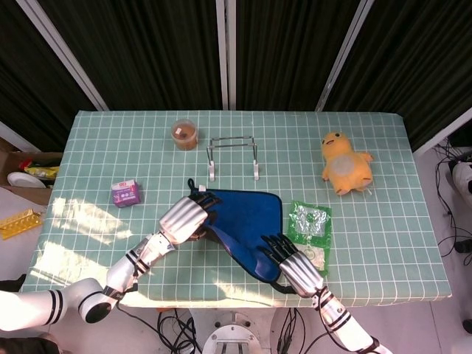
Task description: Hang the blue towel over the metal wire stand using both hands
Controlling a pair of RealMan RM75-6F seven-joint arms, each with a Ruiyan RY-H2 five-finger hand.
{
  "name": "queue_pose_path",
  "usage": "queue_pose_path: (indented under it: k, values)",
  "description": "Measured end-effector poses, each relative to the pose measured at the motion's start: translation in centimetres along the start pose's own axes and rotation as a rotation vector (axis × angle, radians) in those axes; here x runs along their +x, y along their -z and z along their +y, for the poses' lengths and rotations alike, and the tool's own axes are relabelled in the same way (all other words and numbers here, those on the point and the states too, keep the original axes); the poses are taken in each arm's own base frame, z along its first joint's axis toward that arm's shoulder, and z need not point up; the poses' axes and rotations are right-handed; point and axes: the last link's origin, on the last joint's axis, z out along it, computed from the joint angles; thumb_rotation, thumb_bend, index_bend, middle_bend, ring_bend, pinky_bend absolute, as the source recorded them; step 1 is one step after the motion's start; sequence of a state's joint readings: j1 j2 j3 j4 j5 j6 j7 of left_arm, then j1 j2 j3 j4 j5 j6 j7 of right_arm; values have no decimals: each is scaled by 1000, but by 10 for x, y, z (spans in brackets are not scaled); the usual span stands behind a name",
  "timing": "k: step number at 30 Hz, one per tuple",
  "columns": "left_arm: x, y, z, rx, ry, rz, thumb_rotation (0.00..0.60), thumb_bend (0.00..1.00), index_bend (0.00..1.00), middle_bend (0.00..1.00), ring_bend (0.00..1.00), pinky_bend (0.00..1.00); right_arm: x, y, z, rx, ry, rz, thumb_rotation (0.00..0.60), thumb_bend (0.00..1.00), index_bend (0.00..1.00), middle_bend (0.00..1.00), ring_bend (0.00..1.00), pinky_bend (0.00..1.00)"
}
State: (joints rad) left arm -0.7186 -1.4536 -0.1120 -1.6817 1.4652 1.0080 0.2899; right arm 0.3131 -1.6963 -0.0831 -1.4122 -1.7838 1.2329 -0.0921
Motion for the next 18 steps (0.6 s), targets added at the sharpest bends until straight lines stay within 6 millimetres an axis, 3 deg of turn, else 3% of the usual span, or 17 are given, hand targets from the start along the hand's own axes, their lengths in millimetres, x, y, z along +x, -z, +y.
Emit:
queue_pose_path:
  k: [6, 18]
  values:
    - [0, -1, -2, 2, 0, -5, 600, 420, 736, 231, 186, 306, -4, -2, 2, -13, -14, -10, 600, 288, 281, 0, 0, 0]
    - [1, 1, -3, 4, -1, -4, 600, 420, 736, 231, 186, 306, -10, -4, 0, -4, -36, 9, 600, 356, 490, 0, 0, 0]
